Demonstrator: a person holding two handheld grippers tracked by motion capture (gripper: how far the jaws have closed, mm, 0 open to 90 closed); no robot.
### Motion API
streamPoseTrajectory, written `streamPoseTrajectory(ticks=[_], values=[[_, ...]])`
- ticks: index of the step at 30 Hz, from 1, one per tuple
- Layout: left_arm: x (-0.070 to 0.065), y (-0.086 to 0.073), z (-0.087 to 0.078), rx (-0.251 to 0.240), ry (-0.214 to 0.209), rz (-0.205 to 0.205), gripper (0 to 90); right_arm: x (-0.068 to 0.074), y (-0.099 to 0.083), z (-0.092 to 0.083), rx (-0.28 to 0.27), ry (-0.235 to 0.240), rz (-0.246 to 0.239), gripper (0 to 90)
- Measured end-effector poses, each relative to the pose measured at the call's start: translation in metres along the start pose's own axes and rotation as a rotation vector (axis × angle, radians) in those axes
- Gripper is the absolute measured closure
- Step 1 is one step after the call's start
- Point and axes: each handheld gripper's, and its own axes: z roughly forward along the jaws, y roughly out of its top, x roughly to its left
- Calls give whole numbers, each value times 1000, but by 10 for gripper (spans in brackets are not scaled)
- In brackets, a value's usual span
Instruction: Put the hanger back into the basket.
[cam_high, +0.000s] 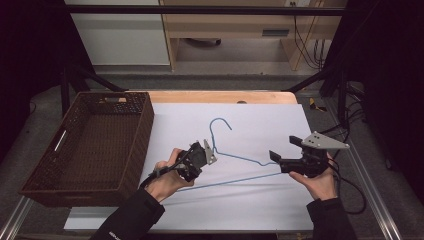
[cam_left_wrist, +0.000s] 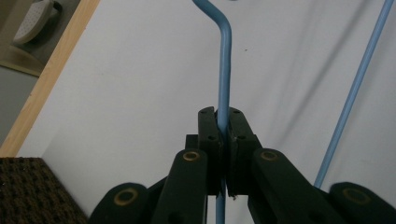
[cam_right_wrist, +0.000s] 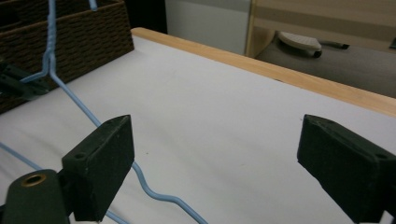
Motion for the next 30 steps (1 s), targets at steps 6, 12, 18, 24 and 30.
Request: streamPoseTrajectory(ticks=[6,12,18,24,30], values=[[8,-1,-7,9,21,-48,867,-13,-10,-12,-67,-81,54,55],[19,1,-18,1,37,-80,868,-18,-23,-17,-49,-99,80,56],[33,9,-33,-12,34,-102,867,-17,-33,-16,-23,-84,76,54],[54,10,-50,-30,43,-161,867,-12,-37,-16,-13,-70,69,53],[76,1,-70,-41,82,-201,867,-9,-40,-11,10,-58,57,53]])
